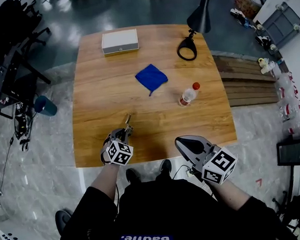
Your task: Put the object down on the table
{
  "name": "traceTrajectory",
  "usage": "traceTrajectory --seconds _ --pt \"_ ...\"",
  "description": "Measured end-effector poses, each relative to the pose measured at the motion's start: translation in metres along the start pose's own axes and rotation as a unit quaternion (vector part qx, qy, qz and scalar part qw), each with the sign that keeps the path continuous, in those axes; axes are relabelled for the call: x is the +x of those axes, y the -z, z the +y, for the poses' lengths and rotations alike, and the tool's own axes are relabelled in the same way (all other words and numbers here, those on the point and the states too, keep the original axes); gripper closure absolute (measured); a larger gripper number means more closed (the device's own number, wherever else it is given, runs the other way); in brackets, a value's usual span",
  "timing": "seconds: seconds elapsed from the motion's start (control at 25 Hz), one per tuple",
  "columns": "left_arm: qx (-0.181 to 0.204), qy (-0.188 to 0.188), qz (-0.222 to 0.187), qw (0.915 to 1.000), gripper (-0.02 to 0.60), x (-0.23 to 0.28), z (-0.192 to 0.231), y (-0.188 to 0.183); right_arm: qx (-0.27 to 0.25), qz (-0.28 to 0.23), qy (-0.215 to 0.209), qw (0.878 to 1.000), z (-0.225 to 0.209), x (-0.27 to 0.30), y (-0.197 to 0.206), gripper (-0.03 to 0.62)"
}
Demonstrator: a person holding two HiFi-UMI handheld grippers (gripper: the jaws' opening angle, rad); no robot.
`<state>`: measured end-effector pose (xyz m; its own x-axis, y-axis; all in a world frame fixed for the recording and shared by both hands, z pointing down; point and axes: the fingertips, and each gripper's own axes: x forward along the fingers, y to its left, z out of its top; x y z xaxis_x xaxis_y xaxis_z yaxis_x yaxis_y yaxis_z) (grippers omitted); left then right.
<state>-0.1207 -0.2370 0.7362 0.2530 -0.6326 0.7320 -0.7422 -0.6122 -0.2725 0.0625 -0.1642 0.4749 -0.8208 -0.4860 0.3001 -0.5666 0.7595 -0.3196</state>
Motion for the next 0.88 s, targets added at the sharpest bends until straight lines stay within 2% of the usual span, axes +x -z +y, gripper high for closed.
traceTrajectory --seconds 0.88 --pt "0.058 0.033 0.023 0.9975 0.521 0.025 -0.019 0.014 0.022 -0.002 0.009 1.000 0.020 0.005 -0.001 0.589"
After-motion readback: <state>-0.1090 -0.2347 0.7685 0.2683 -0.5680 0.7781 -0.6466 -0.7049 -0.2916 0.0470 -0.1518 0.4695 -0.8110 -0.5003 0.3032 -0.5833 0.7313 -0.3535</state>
